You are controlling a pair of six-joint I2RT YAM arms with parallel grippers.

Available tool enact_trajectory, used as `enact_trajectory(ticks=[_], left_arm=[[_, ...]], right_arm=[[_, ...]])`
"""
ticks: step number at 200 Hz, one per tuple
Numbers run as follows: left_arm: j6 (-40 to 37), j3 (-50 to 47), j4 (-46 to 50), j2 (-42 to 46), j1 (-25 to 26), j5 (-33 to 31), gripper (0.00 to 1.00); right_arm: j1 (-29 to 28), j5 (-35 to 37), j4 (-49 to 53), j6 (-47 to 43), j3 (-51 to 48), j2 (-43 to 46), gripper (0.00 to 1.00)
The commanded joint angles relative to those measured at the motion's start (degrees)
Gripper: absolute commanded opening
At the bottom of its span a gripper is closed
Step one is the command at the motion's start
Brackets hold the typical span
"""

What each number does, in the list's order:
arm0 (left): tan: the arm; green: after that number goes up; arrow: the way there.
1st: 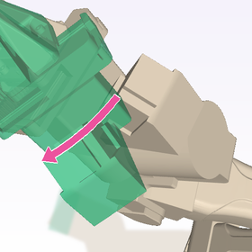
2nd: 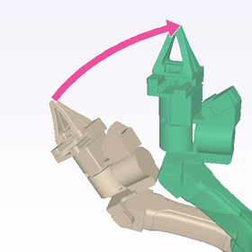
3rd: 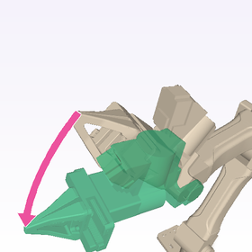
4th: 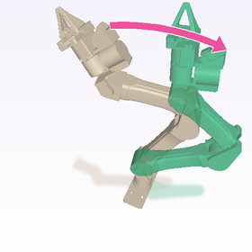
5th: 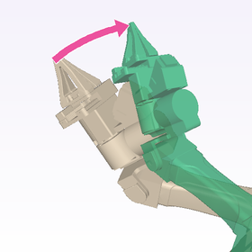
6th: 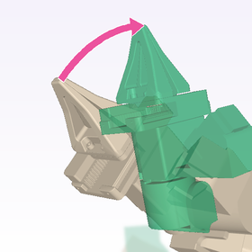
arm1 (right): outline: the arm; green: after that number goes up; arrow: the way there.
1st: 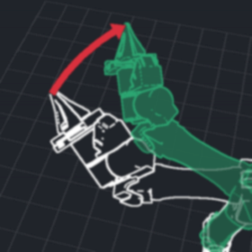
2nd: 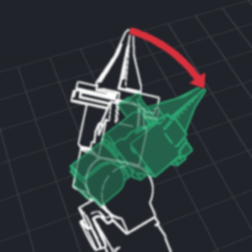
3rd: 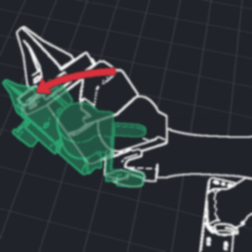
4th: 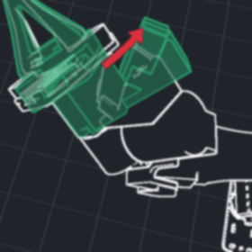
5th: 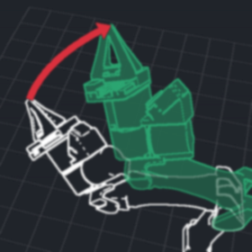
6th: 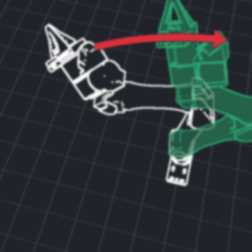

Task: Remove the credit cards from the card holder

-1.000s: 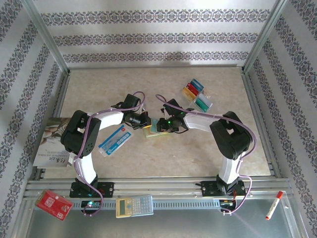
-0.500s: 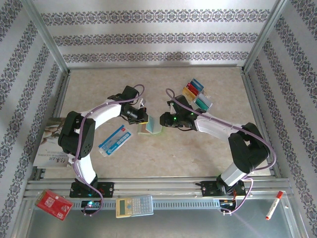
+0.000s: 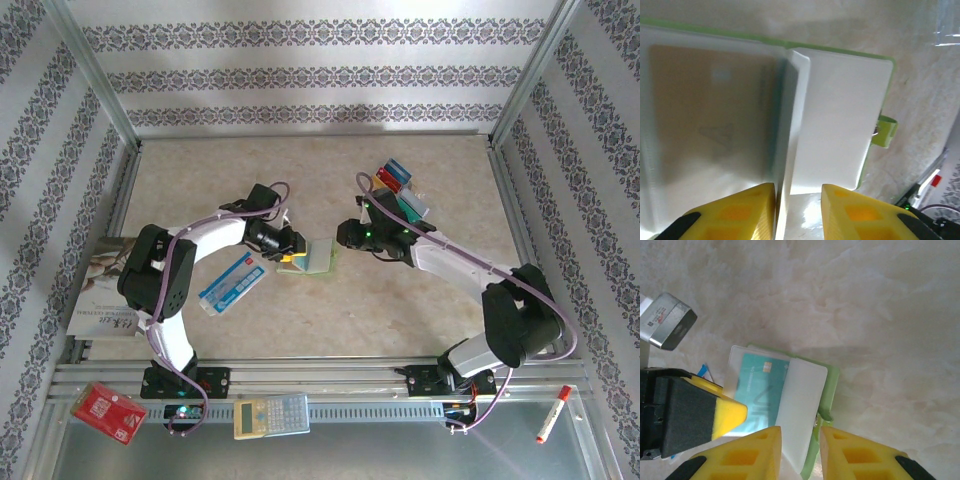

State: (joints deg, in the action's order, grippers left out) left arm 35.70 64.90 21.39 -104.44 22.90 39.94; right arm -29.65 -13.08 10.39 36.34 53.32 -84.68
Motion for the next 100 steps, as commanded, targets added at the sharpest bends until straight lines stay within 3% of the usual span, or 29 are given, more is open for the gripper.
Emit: enact_trajectory(ticks=[1,46,100], left_arm=[[4.9,-0.6,-8.0,1.3,1.4,4.4,0.35],[12.4,-3.3,-19.1,0.0,3.3,7.6,0.44],[11.7,-3.2,-18.2,0.7,3.2,5.7,0.49]], right_arm=[[0.9,1.0,-0.5,0.7,-1.1,1.8,0.28],[1.9,1.7,-0.5,0.7,-1.9,3.5,0.29],[1.7,-0.7,-0.9,-0.2,-1.2,2.5,0.28]])
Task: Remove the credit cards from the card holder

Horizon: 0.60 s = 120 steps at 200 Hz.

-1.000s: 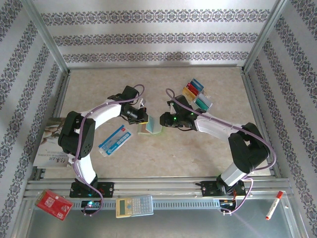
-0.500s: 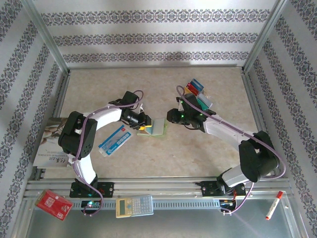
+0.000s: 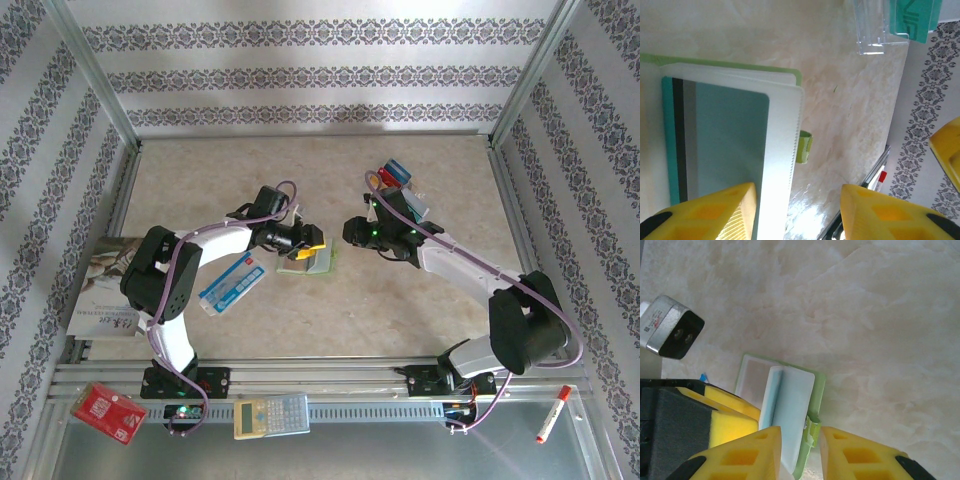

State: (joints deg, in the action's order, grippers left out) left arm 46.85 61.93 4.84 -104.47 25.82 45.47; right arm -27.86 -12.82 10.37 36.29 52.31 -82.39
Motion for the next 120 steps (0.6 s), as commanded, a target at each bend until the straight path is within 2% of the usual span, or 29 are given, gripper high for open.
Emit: enact_trajectory(ticks=[1,30,47,70,120], left_arm=[[0.5,-0.2,-1.5,0.8,0.3,0.2,0.49],[0.1,-0.2,-1.4,0.3,0.1,-0.1,0.47],[3.4,-1.3,-6.5,-1.3,0.4,2.0,0.42],[6.5,-2.1,-11.1,-3.6,1.0,2.8,0.42],[2.5,-0.5,-3.0,-5.0,1.4,-2.8,0.39]], right_arm=[[-0.2,-1.0,-0.9,-0.2,-0.2,0.1,0.28],[-2.0,-1.0,-0.8,-0.7,1.2,-1.2,0.27],[-2.6,-0.5,-0.9,-0.7,1.8,-1.6,0.27],[-2.7,0.0,-0.8,-0.6,1.9,-1.8,0.27],[-2.6,0.4,-0.5,-0.8,1.7,-1.7,0.27]])
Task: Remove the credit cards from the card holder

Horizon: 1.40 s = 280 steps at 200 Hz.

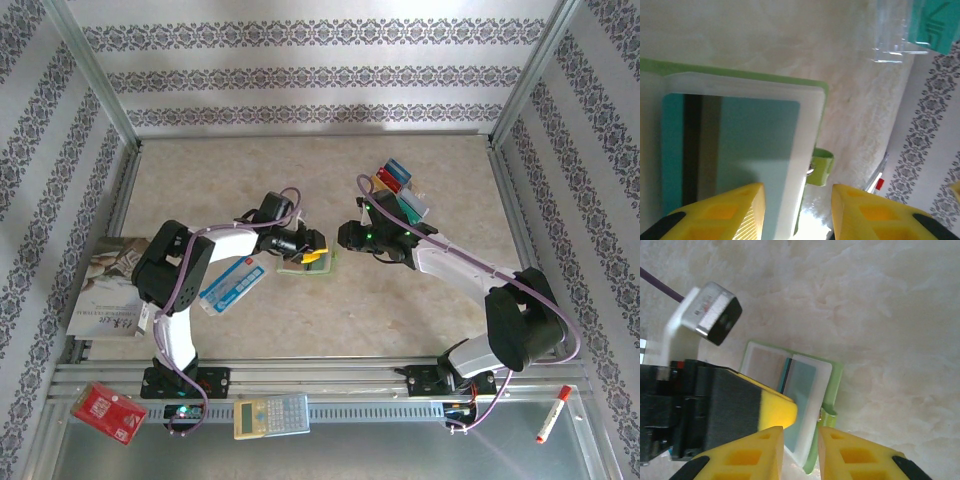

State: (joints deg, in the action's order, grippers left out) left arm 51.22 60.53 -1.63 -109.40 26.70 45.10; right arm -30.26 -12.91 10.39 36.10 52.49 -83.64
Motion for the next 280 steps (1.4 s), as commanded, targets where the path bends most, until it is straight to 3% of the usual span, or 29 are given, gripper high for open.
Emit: enact_trajectory(ticks=[1,36,90,180,280], left_arm=[[-1.8,1.0,3.5,0.0,0.6,-2.5,0.39],[-2.6,1.2,5.1,5.4,-0.3,-2.8,0.39],[-6.8,-2.8,13.2,11.7,-5.4,-10.6,0.33],[-4.1,-2.5,8.4,5.6,-4.4,-6.6,0.21],[-2.6,-2.1,4.9,1.3,-3.1,-4.2,0.21]], right_arm=[[-0.1,0.4,-0.5,-0.6,1.6,-0.5,0.27],[-0.7,-1.0,-0.5,-0.1,2.3,-2.6,0.27],[-4.6,-2.7,-0.3,1.0,6.2,-8.4,0.23],[-5.8,-1.8,1.8,1.6,8.7,-17.5,0.17],[-4.7,-0.4,1.0,2.0,6.3,-21.3,0.19]])
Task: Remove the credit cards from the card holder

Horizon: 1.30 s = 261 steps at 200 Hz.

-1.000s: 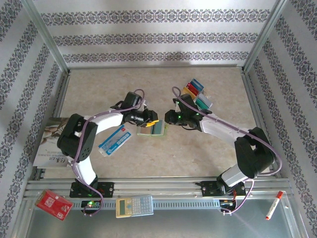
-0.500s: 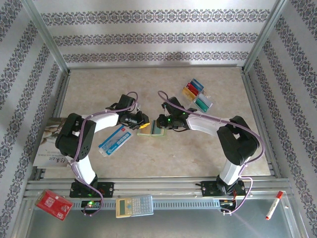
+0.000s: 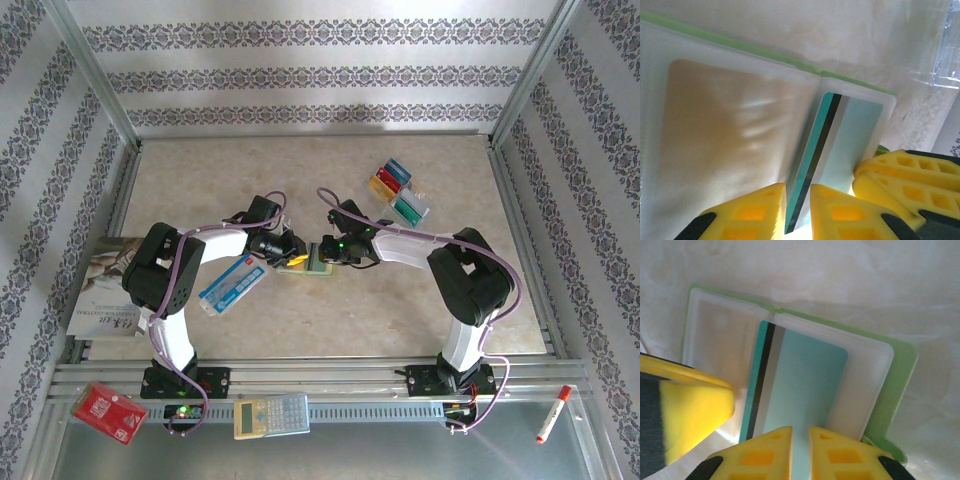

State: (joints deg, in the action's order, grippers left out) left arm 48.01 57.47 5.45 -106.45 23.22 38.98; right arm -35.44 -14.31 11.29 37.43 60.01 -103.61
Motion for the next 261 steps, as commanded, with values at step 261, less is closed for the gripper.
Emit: enact_trajectory(ticks=[261], left_arm=[[-4.5,1.6,0.1,-2.3,-0.1,3.1,0.17]], right_arm=[[3.1,-7.0,-5.3,2.1,-3.6,-4.1,0.19]])
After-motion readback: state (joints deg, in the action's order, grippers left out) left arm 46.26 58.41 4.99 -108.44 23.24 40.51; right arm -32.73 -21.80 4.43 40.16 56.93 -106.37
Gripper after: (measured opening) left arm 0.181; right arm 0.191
